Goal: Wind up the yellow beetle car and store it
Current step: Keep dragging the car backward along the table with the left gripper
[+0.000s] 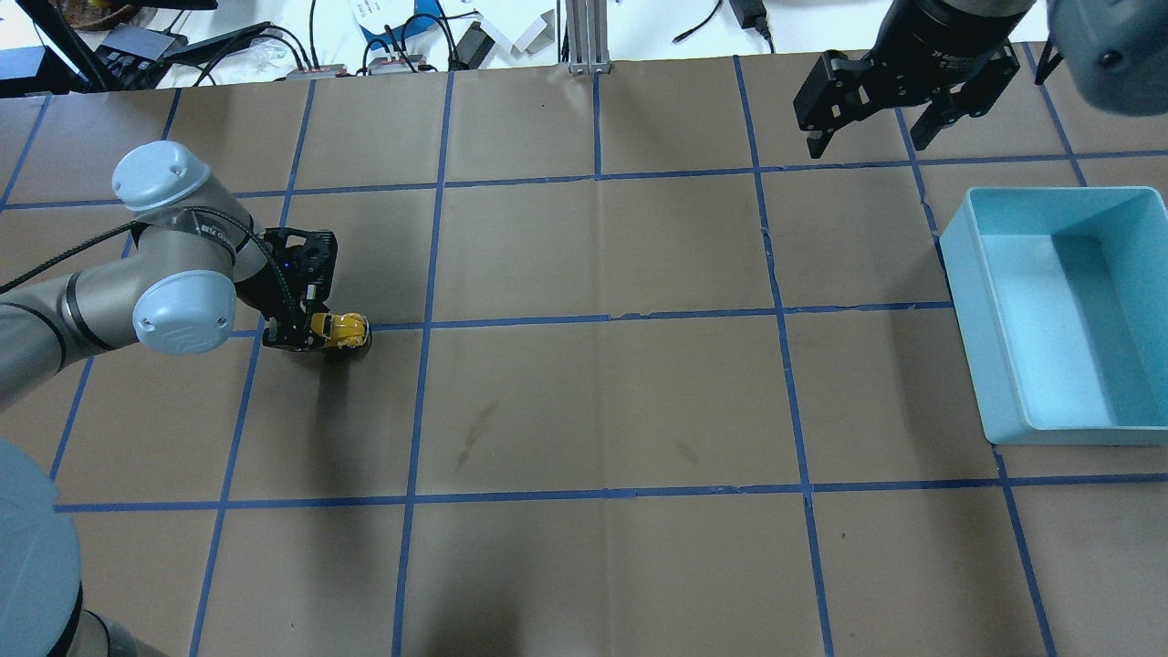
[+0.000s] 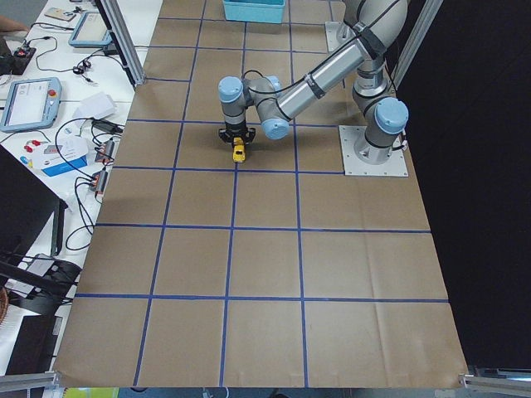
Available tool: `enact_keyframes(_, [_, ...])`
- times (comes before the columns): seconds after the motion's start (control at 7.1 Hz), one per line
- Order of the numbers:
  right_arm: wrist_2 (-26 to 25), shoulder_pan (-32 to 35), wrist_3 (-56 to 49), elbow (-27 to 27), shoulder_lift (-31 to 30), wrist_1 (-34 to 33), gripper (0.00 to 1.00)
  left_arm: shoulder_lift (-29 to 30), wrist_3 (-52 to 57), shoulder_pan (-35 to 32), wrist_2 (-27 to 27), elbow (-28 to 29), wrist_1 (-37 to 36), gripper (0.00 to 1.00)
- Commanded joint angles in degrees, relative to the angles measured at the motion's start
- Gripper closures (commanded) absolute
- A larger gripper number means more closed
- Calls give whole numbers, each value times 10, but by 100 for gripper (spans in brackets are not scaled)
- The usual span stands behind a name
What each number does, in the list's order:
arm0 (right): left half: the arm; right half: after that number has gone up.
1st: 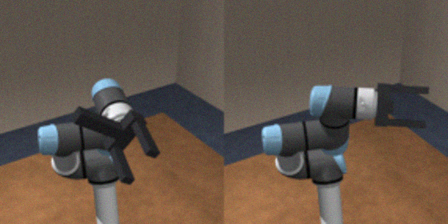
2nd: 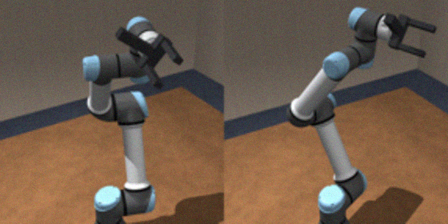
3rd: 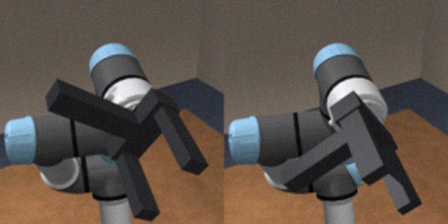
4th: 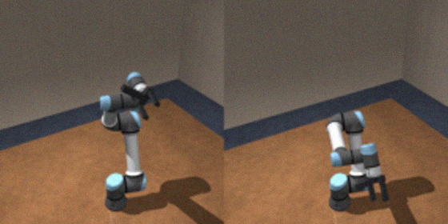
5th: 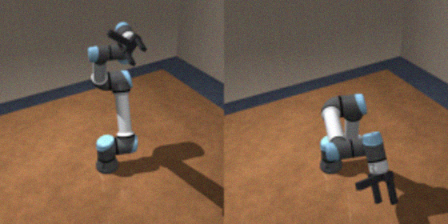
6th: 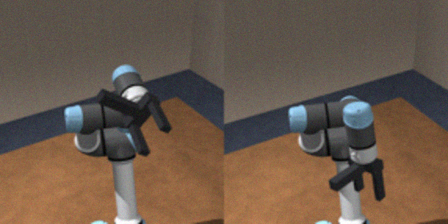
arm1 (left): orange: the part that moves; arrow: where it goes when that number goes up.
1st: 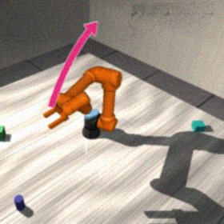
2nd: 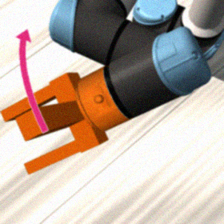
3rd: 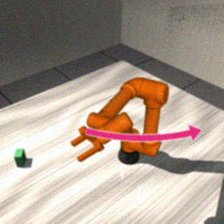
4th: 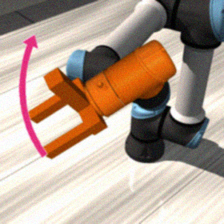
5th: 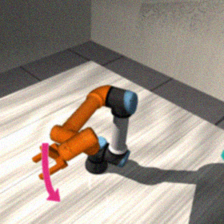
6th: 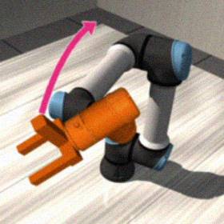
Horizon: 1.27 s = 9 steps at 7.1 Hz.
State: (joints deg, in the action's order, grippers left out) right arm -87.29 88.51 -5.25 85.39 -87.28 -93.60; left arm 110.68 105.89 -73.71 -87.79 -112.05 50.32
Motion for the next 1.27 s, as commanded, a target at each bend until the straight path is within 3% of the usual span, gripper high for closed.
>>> enact_keyframes(0.0, [-1,0,0,-1,0,-1,0,0,12,8,0,0,1,76])
enact_keyframes(1.13, [-2,0,0,-1,1,0,0,1,31,32,-2,-1,1,75])
